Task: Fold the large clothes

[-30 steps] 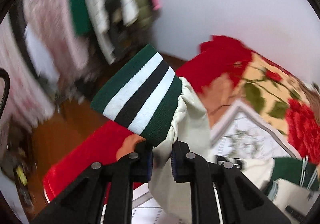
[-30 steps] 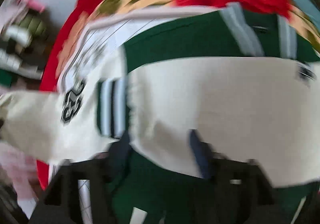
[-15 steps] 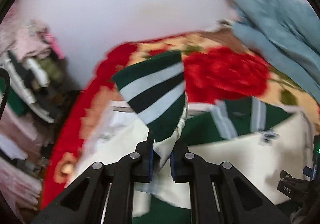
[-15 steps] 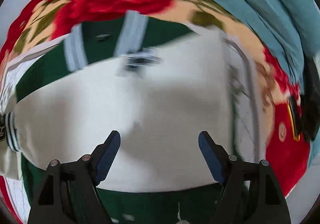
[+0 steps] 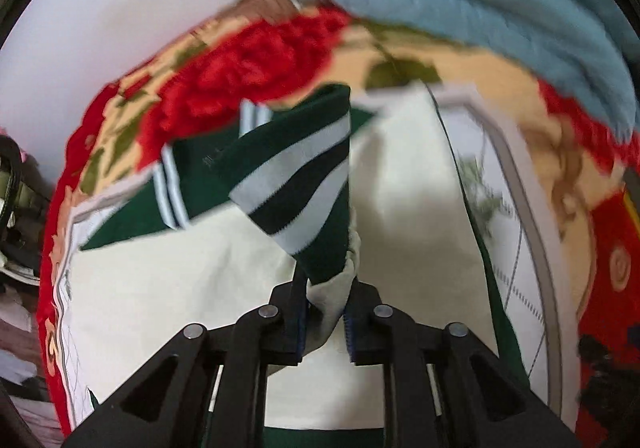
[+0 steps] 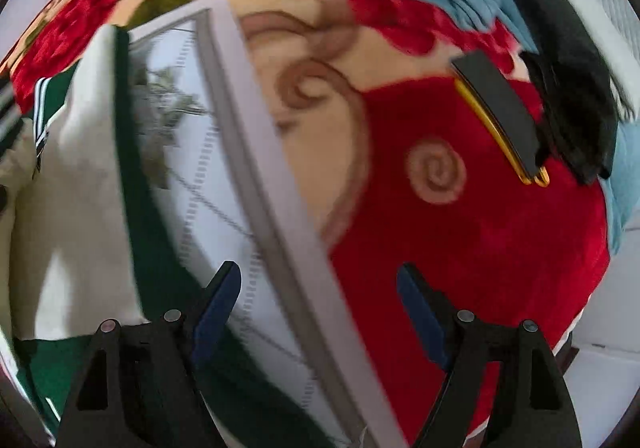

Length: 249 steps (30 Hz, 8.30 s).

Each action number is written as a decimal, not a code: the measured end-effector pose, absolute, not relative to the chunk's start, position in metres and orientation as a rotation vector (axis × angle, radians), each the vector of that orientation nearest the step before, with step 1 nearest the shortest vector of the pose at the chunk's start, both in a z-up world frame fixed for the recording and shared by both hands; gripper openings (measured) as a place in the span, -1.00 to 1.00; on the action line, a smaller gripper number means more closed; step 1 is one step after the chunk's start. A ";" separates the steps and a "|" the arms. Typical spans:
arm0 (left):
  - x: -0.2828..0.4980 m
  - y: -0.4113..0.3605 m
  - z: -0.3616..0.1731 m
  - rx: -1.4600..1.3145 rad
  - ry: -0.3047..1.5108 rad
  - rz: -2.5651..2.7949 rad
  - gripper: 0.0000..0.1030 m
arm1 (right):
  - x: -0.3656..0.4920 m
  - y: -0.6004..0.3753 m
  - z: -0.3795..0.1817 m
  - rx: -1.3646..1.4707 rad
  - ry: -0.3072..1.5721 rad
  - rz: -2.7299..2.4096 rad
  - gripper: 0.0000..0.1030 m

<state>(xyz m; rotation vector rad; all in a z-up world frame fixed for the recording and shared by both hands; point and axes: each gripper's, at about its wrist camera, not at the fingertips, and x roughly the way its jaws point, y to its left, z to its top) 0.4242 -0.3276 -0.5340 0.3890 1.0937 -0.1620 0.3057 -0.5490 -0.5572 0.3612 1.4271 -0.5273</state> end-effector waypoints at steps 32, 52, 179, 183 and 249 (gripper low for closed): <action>0.430 -0.052 -0.564 0.211 1.254 0.460 0.88 | 0.335 -0.514 -0.587 0.585 1.445 -0.245 -0.49; 0.413 0.049 -0.532 -0.006 1.266 0.710 0.88 | 0.488 -0.400 -0.579 0.475 1.504 0.002 0.61; 0.330 0.015 -0.526 0.116 1.270 0.447 1.00 | 0.235 -0.402 -0.499 0.602 1.562 0.011 0.18; 0.331 -0.042 -0.539 0.163 1.288 0.381 1.00 | 0.238 -0.418 -0.512 0.641 1.547 -0.014 0.17; 0.144 -0.432 -0.581 0.625 1.487 0.455 1.00 | 0.247 -0.711 -0.496 0.361 1.714 0.192 0.49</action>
